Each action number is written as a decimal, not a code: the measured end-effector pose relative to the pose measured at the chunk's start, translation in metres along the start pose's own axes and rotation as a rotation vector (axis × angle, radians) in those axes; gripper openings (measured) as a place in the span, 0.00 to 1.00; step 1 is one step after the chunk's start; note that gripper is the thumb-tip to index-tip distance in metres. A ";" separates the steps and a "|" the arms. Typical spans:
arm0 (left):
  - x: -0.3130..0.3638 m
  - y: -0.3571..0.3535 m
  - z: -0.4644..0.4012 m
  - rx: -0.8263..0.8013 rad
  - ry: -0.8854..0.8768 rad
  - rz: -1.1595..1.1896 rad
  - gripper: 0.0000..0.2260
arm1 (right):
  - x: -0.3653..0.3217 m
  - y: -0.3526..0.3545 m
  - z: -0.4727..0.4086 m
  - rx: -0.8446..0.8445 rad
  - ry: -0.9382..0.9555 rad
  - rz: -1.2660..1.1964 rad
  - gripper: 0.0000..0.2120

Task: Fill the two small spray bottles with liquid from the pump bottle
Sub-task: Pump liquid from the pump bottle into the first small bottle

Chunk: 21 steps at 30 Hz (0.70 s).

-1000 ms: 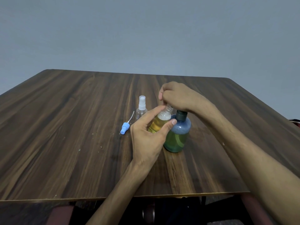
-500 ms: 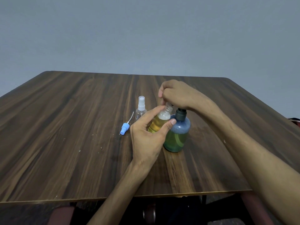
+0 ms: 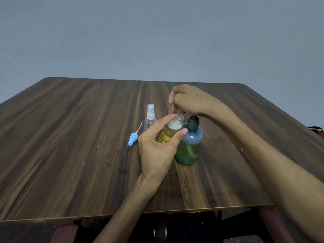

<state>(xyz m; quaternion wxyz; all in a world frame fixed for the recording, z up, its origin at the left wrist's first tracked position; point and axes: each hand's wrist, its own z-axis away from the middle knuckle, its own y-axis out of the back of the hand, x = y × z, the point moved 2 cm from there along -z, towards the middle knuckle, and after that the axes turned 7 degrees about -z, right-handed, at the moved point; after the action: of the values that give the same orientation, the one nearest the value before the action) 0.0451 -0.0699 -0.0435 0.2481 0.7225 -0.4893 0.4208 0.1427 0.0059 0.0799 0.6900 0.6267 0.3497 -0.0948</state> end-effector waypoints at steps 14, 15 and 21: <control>-0.003 0.001 0.000 0.004 0.028 -0.025 0.21 | 0.001 -0.004 0.002 -0.003 -0.006 0.051 0.12; -0.003 0.001 0.001 -0.001 0.025 -0.025 0.21 | 0.000 -0.002 0.003 0.007 0.003 0.031 0.12; 0.002 0.001 0.000 0.003 0.016 -0.007 0.20 | 0.003 -0.007 -0.001 -0.026 -0.033 0.060 0.15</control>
<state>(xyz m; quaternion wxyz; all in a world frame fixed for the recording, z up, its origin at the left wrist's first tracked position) 0.0448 -0.0713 -0.0424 0.2523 0.7210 -0.4842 0.4266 0.1408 0.0067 0.0729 0.7062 0.6261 0.3206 -0.0800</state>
